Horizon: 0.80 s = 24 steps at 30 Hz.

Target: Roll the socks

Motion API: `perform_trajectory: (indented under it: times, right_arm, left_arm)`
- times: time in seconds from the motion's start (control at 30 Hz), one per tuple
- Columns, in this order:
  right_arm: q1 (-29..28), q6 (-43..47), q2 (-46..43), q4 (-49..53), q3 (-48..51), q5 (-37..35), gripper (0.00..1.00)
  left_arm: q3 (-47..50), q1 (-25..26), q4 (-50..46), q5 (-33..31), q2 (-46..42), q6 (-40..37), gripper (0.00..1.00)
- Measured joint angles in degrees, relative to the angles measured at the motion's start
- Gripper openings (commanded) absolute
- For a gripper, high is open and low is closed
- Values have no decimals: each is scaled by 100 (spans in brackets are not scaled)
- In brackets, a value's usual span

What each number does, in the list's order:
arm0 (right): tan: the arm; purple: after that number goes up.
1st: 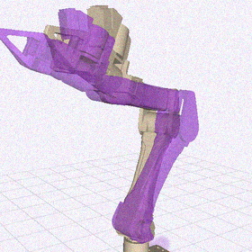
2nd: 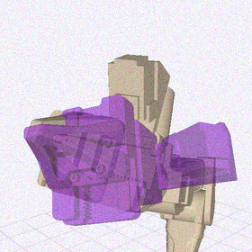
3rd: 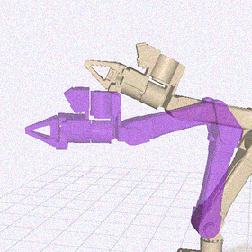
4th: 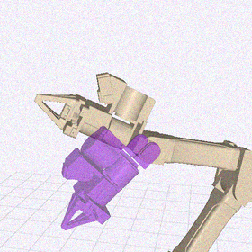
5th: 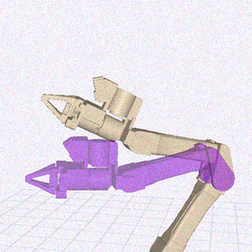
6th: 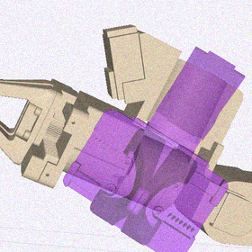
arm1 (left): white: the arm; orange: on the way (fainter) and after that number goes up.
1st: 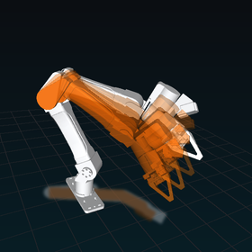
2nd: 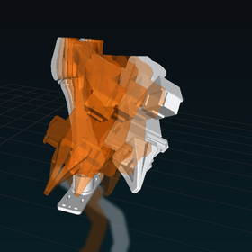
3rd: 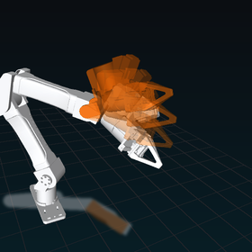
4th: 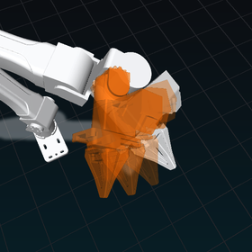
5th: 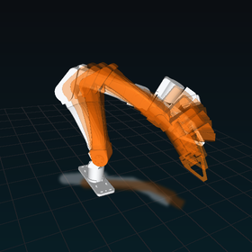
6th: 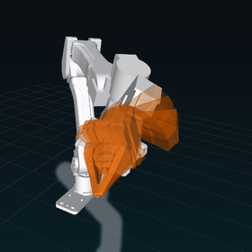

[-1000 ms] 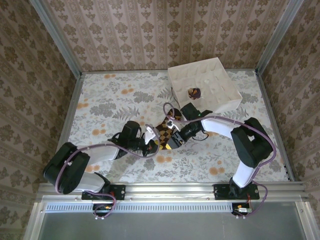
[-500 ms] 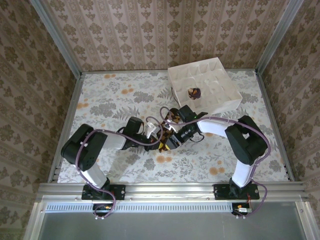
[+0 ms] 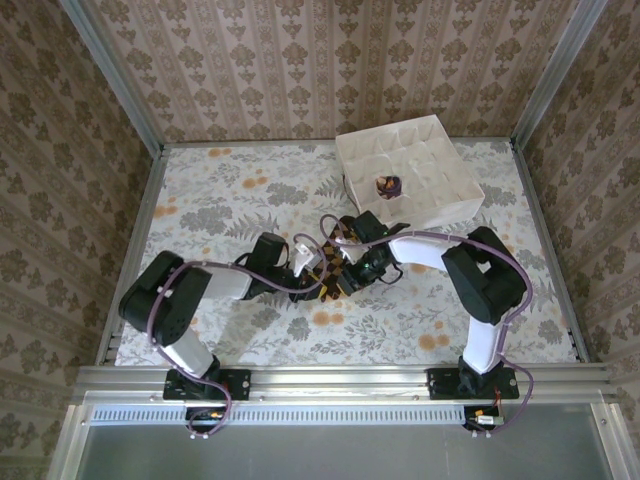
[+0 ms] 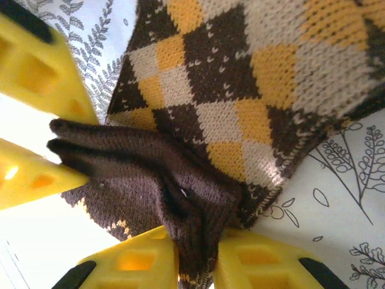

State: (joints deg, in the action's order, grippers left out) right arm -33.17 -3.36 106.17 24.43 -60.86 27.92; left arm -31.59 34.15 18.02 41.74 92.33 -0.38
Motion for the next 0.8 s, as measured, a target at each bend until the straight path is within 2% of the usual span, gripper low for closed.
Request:
perform_trajectory:
  times: [0.23,0.33,0.57,0.8]
  right_arm:
    - [0,-293,195,332,-282,-9,26]
    - [0,-345,236,431,-352,-4,28]
    - [0,-398,363,686,-549,13,29]
    - [0,-398,404,763,-605,31,29]
  left_arm:
    - [793,321,203,-595,-1672,-1327,41]
    - [1093,647,302,-918,-2006,-1998,44]
    - [1222,1207,717,-1735,-1550,-2975,46]
    - [1191,1281,1279,-2094,-649,-3379,48]
